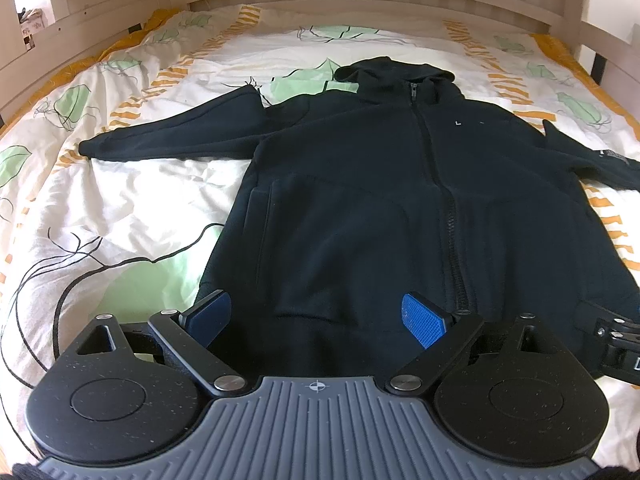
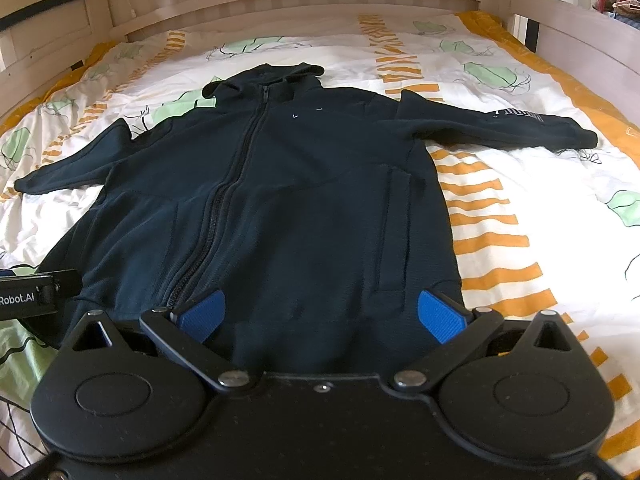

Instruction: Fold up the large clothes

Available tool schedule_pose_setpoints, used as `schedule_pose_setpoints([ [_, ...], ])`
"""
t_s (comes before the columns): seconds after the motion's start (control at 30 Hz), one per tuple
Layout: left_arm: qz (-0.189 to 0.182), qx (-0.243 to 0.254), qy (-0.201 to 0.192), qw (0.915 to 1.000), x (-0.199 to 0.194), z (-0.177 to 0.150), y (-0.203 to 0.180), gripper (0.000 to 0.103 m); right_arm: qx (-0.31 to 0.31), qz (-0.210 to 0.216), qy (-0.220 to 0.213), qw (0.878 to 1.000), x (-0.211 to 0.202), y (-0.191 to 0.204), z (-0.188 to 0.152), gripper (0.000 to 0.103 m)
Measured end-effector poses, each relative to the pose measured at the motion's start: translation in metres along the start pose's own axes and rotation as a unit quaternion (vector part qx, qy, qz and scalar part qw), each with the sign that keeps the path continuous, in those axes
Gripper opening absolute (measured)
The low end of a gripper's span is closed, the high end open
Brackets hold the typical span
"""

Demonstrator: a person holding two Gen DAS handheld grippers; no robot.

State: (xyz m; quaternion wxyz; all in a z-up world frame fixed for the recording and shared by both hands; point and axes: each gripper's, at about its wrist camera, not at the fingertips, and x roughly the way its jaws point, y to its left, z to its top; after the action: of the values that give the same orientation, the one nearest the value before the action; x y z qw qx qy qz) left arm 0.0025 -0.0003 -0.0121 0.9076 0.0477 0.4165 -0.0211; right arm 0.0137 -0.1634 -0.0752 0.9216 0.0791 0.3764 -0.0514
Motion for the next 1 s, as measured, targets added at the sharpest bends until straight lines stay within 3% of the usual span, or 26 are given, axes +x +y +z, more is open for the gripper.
schedule_pose_setpoints([
  [0.57, -0.005, -0.003, 0.005, 1.0000, 0.007, 0.003, 0.000, 0.093, -0.001, 0.002, 0.005, 1.000, 0.005, 0.000, 0.002, 0.102],
  [1.0, -0.005, -0.011, -0.004, 0.9999, 0.024, 0.035, 0.012, 0.093, 0.008, 0.026, 0.005, 1.000, 0.018, 0.001, 0.026, 0.102],
])
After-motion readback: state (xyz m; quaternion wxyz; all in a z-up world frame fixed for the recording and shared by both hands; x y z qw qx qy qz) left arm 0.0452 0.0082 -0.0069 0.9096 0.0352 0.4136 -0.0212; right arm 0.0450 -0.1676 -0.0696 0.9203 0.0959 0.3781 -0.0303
